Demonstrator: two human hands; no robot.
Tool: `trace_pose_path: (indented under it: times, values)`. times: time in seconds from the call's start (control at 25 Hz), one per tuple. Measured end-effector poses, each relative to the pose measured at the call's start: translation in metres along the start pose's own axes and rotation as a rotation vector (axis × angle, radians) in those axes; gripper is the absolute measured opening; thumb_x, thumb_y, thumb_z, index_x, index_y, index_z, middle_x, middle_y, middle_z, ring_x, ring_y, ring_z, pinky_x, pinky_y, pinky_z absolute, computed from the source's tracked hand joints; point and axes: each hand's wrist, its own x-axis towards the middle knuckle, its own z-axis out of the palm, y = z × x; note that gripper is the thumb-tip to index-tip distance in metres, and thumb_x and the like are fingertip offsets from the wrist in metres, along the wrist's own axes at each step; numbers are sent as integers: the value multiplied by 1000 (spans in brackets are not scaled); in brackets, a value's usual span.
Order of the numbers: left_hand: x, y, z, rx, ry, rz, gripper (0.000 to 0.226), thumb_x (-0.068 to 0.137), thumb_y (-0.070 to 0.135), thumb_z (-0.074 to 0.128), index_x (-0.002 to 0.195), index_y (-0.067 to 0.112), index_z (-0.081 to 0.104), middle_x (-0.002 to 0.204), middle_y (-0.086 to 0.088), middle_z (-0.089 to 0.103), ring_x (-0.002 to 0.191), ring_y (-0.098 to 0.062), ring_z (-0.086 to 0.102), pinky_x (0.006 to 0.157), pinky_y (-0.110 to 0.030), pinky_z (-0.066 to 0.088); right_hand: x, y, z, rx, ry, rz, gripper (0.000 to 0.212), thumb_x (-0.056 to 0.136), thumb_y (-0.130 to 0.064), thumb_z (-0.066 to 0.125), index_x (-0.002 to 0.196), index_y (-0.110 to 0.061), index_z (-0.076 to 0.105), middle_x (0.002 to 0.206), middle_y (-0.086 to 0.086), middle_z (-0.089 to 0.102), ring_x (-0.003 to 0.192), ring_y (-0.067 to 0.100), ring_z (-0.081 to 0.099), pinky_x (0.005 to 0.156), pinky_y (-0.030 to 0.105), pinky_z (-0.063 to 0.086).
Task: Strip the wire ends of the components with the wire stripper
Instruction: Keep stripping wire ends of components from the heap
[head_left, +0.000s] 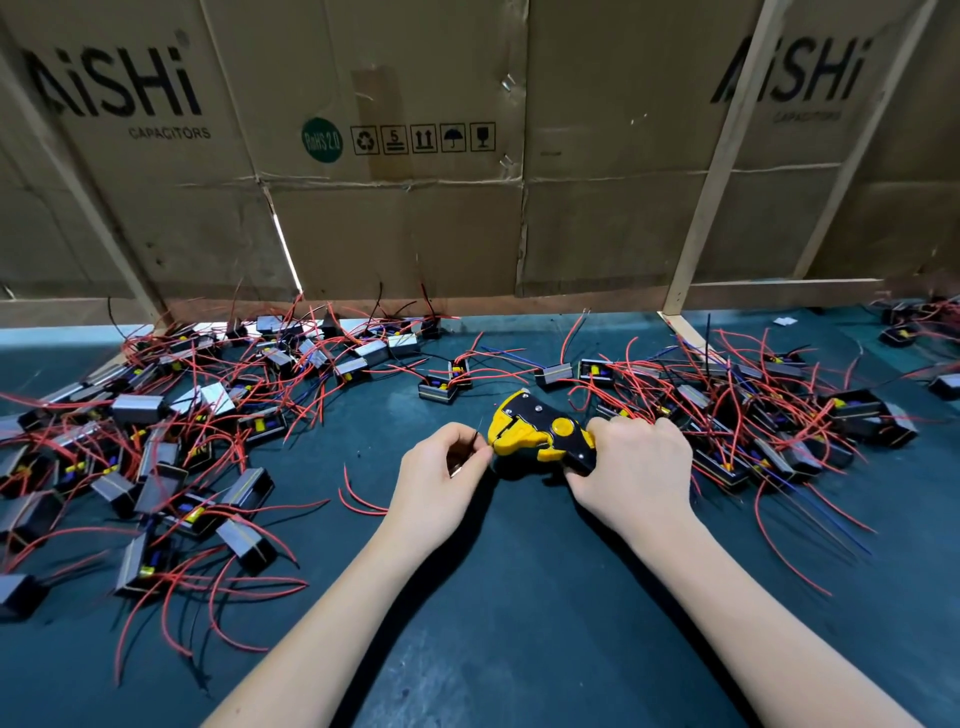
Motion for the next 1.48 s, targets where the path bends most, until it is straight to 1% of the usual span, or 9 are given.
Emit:
trace_pose_path:
  times: [0.2,0.32,0.4,0.56,0.72,0.92,1.08,1.2,1.48]
  values:
    - [-2,1,-1,46,-7,10,15,85,32,71,84,22,60,74,16,60,67,-3,53,68,-22,42,1,6,-2,100,88,19,38,62,-43,81,76,-13,65,73,8,65,71,32,63,62,34,38]
    - [-5,4,-10,444,-57,29,58,64,73,66,102,35,45,91,19,52,83,-5,55,74,-30,45,2,16,-8,203,239,115,42,68,-50,78,83,-14,65,79,6,64,78,33,62,68,39,41]
    - [-3,5,-16,547,-74,31,61,62,70,70,104,38,39,84,18,52,81,-7,55,73,-32,44,4,22,-12,302,307,209,38,71,-52,75,79,-17,63,76,3,63,75,34,62,65,38,44]
    - [-3,5,-14,113,-182,5,49,81,32,77,117,28,44,101,5,62,71,-4,60,77,-22,48,6,22,-24,470,309,286,35,73,-49,75,82,-17,65,78,4,64,76,35,62,68,45,49]
    - [-2,13,-11,-144,-284,144,71,87,35,67,147,28,28,144,13,41,123,4,51,105,-18,39,3,17,-29,669,272,262,27,74,-47,75,75,-24,62,69,-7,60,67,18,56,67,36,47]
    - [24,-20,-65,536,383,129,42,87,16,68,126,7,55,124,-11,59,115,-28,53,99,-43,40,5,14,-33,1205,48,207,31,80,-41,76,73,-15,62,69,7,63,67,26,55,72,35,46]
    - [32,-50,-94,961,385,-295,39,89,22,62,121,2,52,122,-20,57,114,-39,50,90,-46,42,4,12,-40,1694,-413,124,36,78,-51,69,75,-15,68,87,15,71,79,26,67,73,37,52]
    - [38,-58,-90,1006,354,-241,23,91,18,57,111,10,62,111,-12,66,109,-36,55,87,-42,40,2,6,-35,1676,-694,155,41,80,-54,68,74,-14,68,95,19,72,83,25,68,70,35,55]
    - [27,-35,-85,555,456,-3,18,81,6,65,97,14,68,78,-1,68,83,-28,58,77,-36,45,16,30,-19,1164,1,448,22,92,-28,65,77,-12,67,73,7,70,78,26,63,78,33,44]
